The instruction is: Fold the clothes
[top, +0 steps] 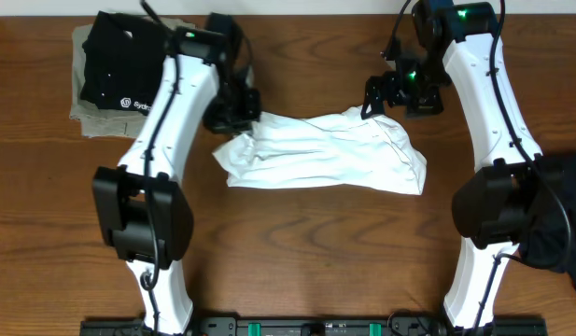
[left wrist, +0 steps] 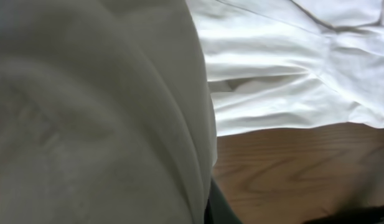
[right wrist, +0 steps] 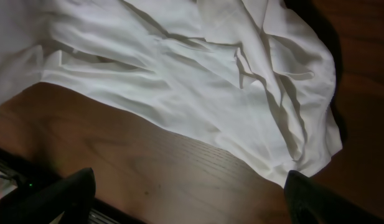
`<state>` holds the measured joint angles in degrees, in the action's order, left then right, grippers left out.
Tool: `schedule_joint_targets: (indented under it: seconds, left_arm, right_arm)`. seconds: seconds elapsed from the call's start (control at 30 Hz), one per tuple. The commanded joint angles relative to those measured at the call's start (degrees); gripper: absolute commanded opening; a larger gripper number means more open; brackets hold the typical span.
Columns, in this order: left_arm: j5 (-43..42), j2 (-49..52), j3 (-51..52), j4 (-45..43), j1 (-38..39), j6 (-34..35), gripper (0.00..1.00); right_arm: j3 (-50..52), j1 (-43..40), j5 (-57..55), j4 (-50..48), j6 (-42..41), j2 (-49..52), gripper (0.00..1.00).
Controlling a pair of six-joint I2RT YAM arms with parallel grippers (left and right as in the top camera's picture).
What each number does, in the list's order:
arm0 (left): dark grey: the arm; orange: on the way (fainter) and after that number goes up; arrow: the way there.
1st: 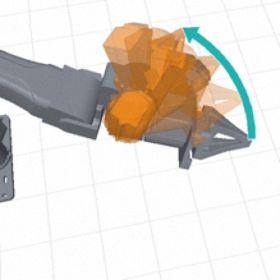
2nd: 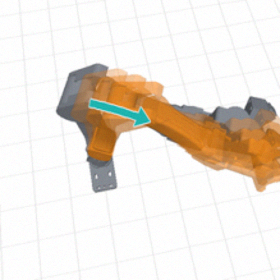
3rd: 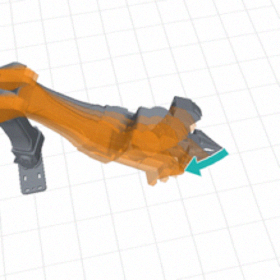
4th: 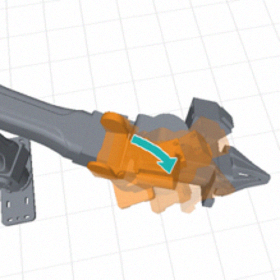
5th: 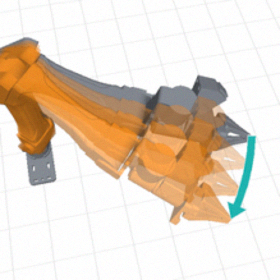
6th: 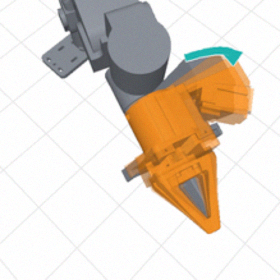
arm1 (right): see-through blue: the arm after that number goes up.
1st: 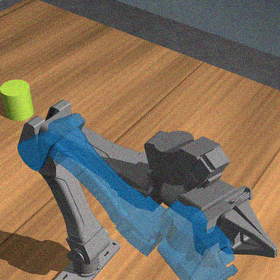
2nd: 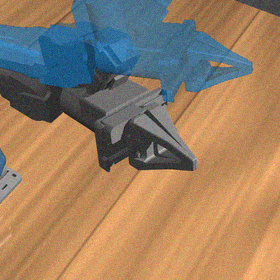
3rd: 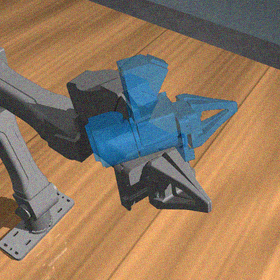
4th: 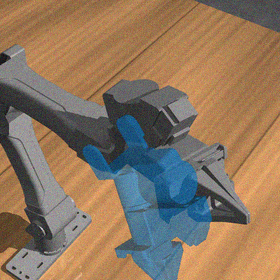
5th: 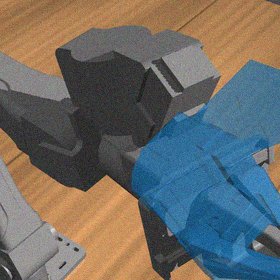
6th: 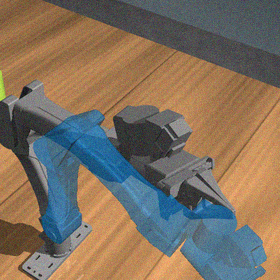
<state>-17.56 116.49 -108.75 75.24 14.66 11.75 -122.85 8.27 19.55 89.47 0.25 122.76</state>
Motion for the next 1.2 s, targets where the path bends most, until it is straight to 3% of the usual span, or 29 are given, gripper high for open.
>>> schedule_joint_targets:
  seconds: [0.0, 0.33, 0.5, 0.53, 0.57, 0.63, 0.73, 1.17]
  left_arm:
    - [0.5, -0.5, -1.1, -1.0, 3.4, 4.7, 0.06]
    - [0.5, -0.3, -0.6, -11.0, 10.5, 10.1, 0.06]
    - [0.5, -0.2, 0.3, -11.8, 11.3, 12.0, 0.07]
    - [0.5, -0.2, 0.6, -11.8, 11.4, 12.0, 0.13]
    - [0.5, -0.2, 0.7, -11.7, 11.5, 11.9, 0.26]
    - [0.5, -0.2, 1.1, -11.7, 11.5, 11.9, 0.42]
    - [0.5, -0.2, 1.4, -11.7, 11.5, 11.9, 0.53]
    - [0.9, -0.1, 1.4, -10.6, 10.6, 11.1, 0.61]
  right_arm:
    - [-0.4, 0.5, 0.4, -0.1, -0.6, -0.2, 0.95]
    - [-0.4, 0.5, 0.4, 0.0, -1.0, -0.2, 0.93]
    - [-0.4, 0.5, 0.4, 0.1, -1.0, -0.2, 0.93]
    - [-0.4, 0.5, 0.4, 0.1, -1.0, -0.2, 0.93]
    - [-0.4, 0.5, 0.4, 0.1, -1.0, -0.2, 0.93]
    - [-0.4, 0.5, 0.4, 0.1, -1.0, -0.2, 0.93]
    - [-0.4, 0.5, 0.4, 0.1, -1.0, -0.2, 0.93]
    - [-0.4, 0.5, 1.9, 1.0, -1.0, -0.2, 0.93]
